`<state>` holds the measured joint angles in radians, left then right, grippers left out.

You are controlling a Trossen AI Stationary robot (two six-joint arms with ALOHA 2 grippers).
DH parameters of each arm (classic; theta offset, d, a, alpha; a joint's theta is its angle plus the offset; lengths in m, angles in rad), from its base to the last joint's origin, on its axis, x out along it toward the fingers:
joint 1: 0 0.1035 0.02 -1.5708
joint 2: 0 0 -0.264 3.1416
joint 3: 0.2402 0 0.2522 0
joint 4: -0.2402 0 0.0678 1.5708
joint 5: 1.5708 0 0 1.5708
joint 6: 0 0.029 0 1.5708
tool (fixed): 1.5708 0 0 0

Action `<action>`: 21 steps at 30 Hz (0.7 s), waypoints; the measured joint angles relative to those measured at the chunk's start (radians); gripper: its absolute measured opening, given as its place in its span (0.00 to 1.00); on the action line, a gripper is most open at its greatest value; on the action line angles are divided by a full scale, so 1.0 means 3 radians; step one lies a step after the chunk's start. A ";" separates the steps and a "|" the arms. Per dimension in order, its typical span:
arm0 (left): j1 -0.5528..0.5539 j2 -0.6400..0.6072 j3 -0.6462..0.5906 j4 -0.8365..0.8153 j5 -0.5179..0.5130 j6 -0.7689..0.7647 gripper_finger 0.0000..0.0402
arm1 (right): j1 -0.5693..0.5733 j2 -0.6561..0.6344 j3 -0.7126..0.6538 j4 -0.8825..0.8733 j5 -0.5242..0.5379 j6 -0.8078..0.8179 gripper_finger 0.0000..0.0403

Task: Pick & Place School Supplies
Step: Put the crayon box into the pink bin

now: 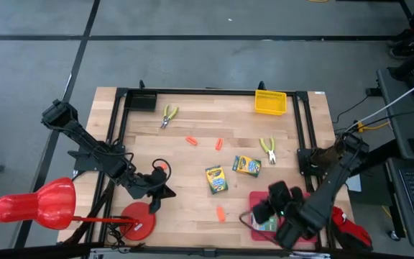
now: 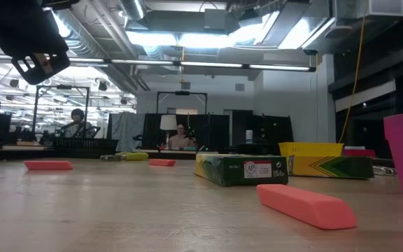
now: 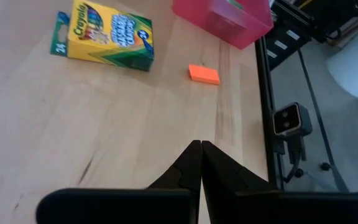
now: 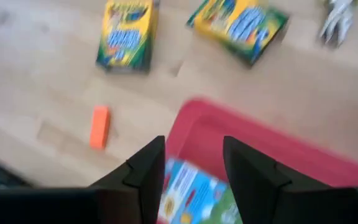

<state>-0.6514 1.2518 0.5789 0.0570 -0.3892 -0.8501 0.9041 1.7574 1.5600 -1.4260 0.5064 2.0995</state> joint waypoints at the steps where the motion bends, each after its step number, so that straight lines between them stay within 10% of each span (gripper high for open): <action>1: 0.0000 0.0000 0.0000 0.0000 -0.0033 -0.0001 0.01 | -0.0070 -0.0016 0.0000 -0.0043 -0.0004 -0.0061 0.40; 21: 0.0287 -0.0002 0.0334 -0.0290 -0.0124 0.0215 0.01 | -0.1790 -0.0017 -0.0394 0.1507 -0.1562 -0.2986 0.36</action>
<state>-0.5652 1.2511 0.6792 -0.0298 -0.4265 -0.7855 0.3672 1.7523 1.4418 -0.9740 0.0378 1.2036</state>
